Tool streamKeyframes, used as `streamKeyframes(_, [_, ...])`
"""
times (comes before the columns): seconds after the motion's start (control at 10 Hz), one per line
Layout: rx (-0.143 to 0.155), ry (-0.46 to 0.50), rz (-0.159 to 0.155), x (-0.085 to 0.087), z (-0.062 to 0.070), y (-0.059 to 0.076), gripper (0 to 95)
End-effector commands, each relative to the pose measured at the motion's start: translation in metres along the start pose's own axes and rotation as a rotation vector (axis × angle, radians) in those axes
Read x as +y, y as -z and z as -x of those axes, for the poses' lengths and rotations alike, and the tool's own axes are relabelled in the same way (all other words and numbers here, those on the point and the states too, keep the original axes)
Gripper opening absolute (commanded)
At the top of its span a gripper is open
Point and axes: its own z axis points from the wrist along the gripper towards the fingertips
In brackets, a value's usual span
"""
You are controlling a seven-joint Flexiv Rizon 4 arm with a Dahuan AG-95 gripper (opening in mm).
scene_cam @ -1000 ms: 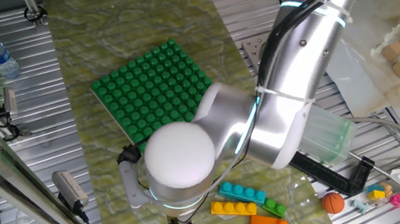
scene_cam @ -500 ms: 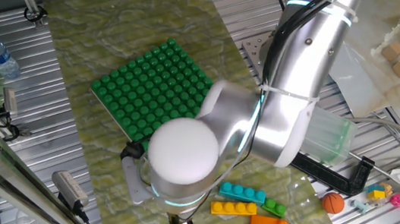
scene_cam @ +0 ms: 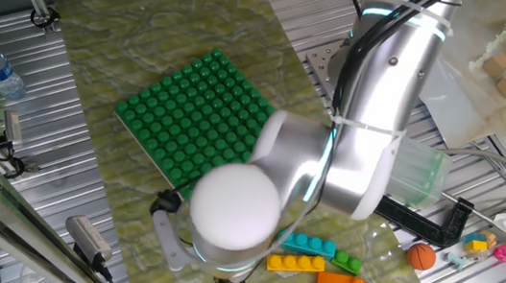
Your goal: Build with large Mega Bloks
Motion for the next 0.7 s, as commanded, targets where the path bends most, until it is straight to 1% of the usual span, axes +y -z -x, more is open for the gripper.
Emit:
streamKeyframes(0.1, [0.004,0.001,0.026,0.007,0.003,-0.002,57.0])
streamKeyframes(0.2, [0.002,-0.027,0.022,0.027,0.002,-0.01,57.0])
streamKeyframes(0.3, [0.002,-0.042,0.024,0.037,0.001,-0.013,57.0])
streamKeyframes(0.4, [0.002,-0.067,0.026,0.054,-0.002,-0.018,57.0])
streamKeyframes(0.6, [0.009,-0.097,0.029,0.07,-0.007,-0.025,57.0])
streamKeyframes(0.7, [0.015,-0.106,0.025,0.072,-0.01,-0.026,57.0])
